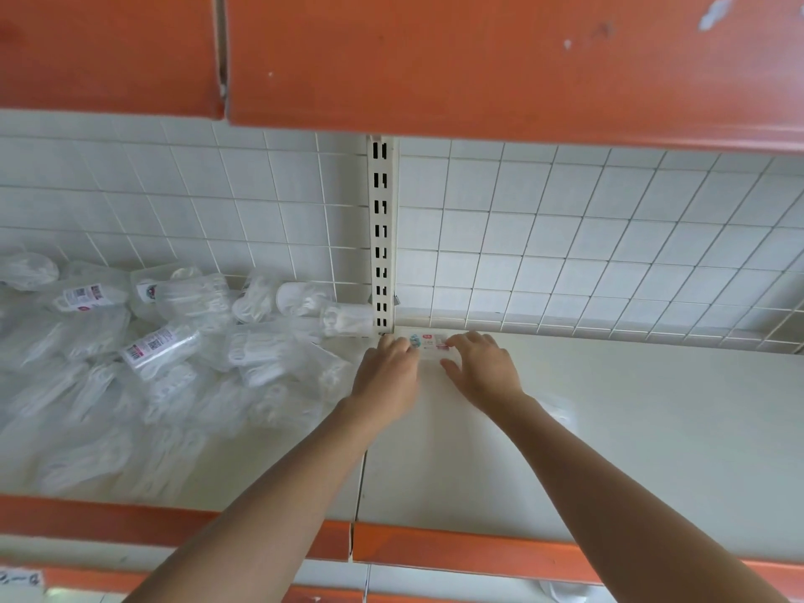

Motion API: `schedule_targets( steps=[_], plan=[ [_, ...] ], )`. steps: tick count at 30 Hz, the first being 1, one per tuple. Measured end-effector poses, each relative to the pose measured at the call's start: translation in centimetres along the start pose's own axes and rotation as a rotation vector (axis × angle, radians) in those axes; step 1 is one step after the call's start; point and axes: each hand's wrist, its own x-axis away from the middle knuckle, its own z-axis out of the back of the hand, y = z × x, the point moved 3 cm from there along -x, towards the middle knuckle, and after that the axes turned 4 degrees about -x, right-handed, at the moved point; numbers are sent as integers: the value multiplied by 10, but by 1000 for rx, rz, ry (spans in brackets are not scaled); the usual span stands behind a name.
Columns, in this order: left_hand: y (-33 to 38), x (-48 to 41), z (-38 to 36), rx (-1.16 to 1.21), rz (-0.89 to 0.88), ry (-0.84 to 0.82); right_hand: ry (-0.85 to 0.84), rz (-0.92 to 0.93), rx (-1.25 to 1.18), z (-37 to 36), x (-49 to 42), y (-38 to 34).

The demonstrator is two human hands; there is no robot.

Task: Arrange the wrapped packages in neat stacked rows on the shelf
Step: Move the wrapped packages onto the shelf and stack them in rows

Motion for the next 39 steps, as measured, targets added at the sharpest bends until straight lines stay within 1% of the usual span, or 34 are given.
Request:
schedule_targets(
  steps=[8, 12, 15, 18, 24, 26, 28, 30, 34, 36, 39],
  plan=[
    [6, 5, -3, 16, 28, -70, -33, 4, 76, 2, 0, 2],
    [9, 5, 0, 21, 53, -104, -78, 21, 32, 6, 3, 5],
    [17, 5, 5, 21, 59, -78, -88, 33, -26, 17, 9, 12],
    [36, 4, 11, 57, 19, -30, -103, 68, -55, 31, 21, 25],
    [84, 11, 5, 130, -117, 5, -148, 133, -114, 50, 63, 58],
    [98, 15, 2, 170, -191, 50, -151, 157, -136, 54, 76, 71],
    [106, 17, -3, 180, -220, 116, -148, 171, -153, 57, 87, 84],
    [112, 19, -4, 185, -216, 83, -144, 174, -137, 59, 96, 96],
    [120, 22, -8, 320, -208, -62, -164, 156, -114, 59, 103, 107],
    [120, 23, -9, 351, -209, -100, -154, 160, -179, 58, 103, 107],
    [113, 21, -8, 436, -155, -71, -121, 139, -364, 57, 102, 107]
  ],
)
